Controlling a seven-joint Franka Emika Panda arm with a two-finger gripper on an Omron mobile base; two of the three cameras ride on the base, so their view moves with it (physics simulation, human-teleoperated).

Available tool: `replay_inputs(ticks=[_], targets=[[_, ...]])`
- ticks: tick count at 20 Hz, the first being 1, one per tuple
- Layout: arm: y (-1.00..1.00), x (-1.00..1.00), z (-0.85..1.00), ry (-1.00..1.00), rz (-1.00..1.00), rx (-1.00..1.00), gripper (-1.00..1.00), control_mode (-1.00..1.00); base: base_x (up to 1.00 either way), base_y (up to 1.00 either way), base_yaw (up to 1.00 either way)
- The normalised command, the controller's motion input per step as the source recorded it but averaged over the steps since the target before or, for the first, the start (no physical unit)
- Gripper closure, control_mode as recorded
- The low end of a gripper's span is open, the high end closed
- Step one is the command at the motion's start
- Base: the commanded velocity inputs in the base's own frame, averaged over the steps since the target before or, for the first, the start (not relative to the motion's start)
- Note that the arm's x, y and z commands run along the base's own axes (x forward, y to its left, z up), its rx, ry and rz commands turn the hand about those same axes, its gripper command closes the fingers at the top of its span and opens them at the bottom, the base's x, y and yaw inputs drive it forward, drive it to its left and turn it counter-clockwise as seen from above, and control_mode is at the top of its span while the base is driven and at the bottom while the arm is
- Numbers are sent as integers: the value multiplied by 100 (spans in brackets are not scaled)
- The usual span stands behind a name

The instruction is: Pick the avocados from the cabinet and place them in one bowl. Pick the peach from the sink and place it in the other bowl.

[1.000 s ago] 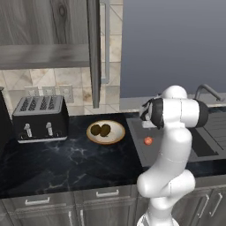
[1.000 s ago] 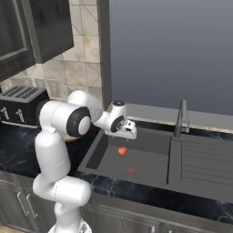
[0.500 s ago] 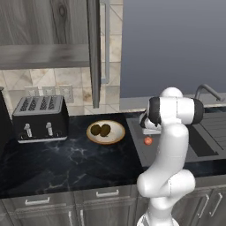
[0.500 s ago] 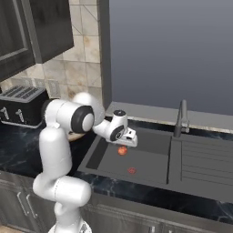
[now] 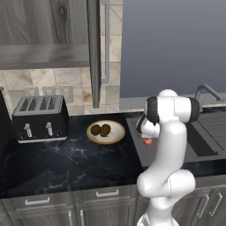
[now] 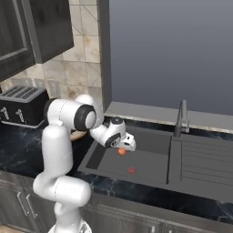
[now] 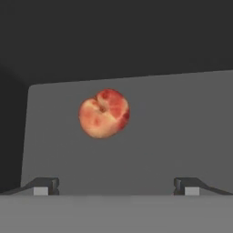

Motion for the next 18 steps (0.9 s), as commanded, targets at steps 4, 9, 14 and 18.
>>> replay_inputs(ticks=[4,9,14,18], targets=[[0,31,0,-4,0,0,-100,-100,0,0,0],[0,37,0,-1,0,0,-100,-100,0,0,0],[0,28,-4,0,0,0,-100,-100,0,0,0],[0,8,-20,0,-1,0,-100,-100,0,0,0]])
